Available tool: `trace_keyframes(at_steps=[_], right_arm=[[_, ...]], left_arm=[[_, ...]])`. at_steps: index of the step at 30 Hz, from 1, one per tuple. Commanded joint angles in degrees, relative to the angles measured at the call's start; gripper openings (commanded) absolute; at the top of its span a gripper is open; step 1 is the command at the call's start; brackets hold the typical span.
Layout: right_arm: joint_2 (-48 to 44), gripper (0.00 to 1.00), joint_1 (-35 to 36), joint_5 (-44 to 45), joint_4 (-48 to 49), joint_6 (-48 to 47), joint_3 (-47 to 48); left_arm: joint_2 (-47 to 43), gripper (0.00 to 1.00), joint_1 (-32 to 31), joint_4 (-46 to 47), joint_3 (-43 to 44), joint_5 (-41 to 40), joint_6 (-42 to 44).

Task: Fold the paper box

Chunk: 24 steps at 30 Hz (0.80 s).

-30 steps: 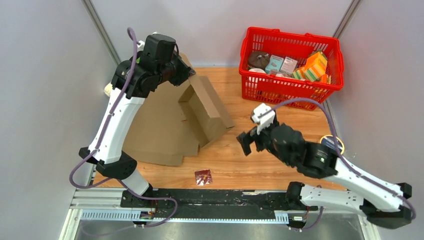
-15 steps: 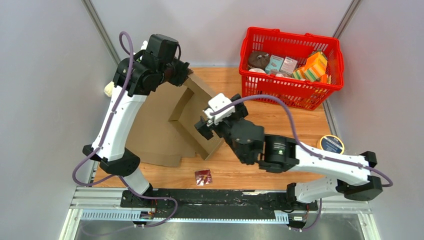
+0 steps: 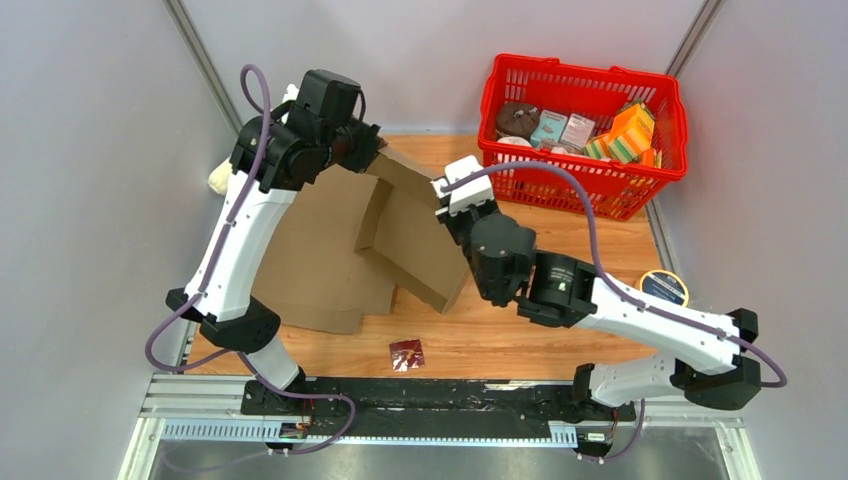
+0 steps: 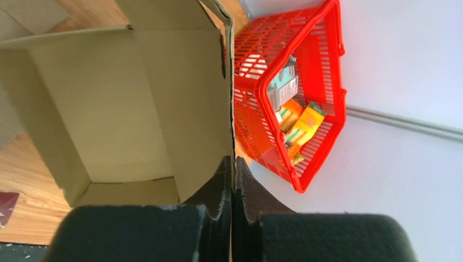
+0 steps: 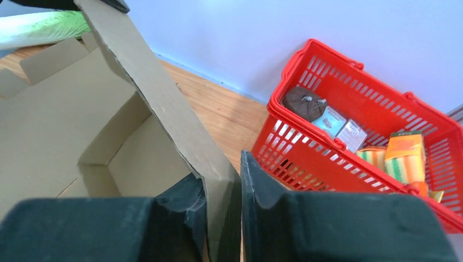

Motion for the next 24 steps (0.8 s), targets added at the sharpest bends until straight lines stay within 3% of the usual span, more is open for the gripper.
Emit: trace_keyframes(at_steps=[1, 2, 3, 4, 5, 7, 8, 11, 12, 13, 14, 15, 16, 17, 19, 20, 24], right_arm=[[-4.6, 0.17, -7.2, -7.6, -7.8, 7.7, 0.5], [-5.8, 0.05, -9.2, -12.6, -9.3, 10.4, 0.4], [-6.7, 0.0, -11.4, -15.7, -11.2, 11.5, -0.1], [-7.4, 0.0, -17.0, -24.8, -11.8, 12.7, -1.3], [-8.6, 0.0, -19.8, -28.9, -12.3, 13.4, -1.8], [-9.2, 0.0, -28.5, -40.7, -13.6, 14.5, -3.1], [-9.4, 0.0, -31.5, -44.7, -13.7, 14.5, -3.5], [-8.7, 0.0, -43.4, -63.7, -13.9, 14.1, -6.0], [-8.1, 0.0, -46.3, -67.9, -13.2, 14.2, -6.7], [-7.7, 0.0, -51.8, -77.2, -12.7, 13.9, -7.4], [-7.4, 0.0, -54.5, -82.9, -12.4, 13.3, -8.6], [-6.3, 0.0, -57.1, -88.8, -11.5, 12.4, -9.2], [-5.6, 0.0, -61.4, -94.4, -11.4, 10.0, -9.7], [-4.6, 0.0, -63.2, -102.1, -11.6, 9.1, -9.5], [-0.8, 0.0, -67.8, -107.8, -16.7, 5.6, -6.2], [0.3, 0.0, -69.0, -113.2, -19.2, 5.4, -5.3], [3.1, 0.01, -71.4, -114.6, -22.2, 4.2, -1.9]], left_arm=[[-1.5, 0.05, 0.1, 4.5, -1.2, 0.5, 6.8], [-1.5, 0.16, 0.1, 4.9, -1.1, 0.2, 7.8], [-2.2, 0.26, 0.1, 6.4, -1.5, -0.1, 9.2], [-2.8, 0.36, 0.1, 7.7, -2.1, -0.1, 13.3], [-3.5, 0.55, 0.2, 9.7, -2.8, -0.2, 15.4], [-7.7, 0.68, 0.1, 14.0, -7.7, 0.4, 24.3], [-9.9, 0.8, 0.1, 20.2, -10.8, 0.9, 27.9], [-22.0, 0.8, 0.2, 35.9, -27.7, 10.0, 46.5], [-29.3, 0.8, 0.1, 40.3, -38.7, 18.1, 50.2], [-33.1, 0.8, 0.2, 44.1, -44.3, 22.2, 56.5], [-36.7, 0.8, 0.1, 50.9, -50.0, 26.6, 58.5], [-42.1, 0.79, 0.1, 52.3, -59.4, 34.9, 59.9], [-43.9, 0.78, -0.3, 52.5, -63.3, 37.9, 63.0], [-44.8, 0.77, -3.1, 48.0, -66.1, 38.3, 64.8], [-45.2, 0.76, -9.0, 42.4, -72.4, 31.6, 70.9], [-44.9, 0.77, -15.9, 40.1, -74.6, 28.0, 71.7], [-38.5, 0.77, -24.2, 42.2, -83.8, 19.0, 72.5]])
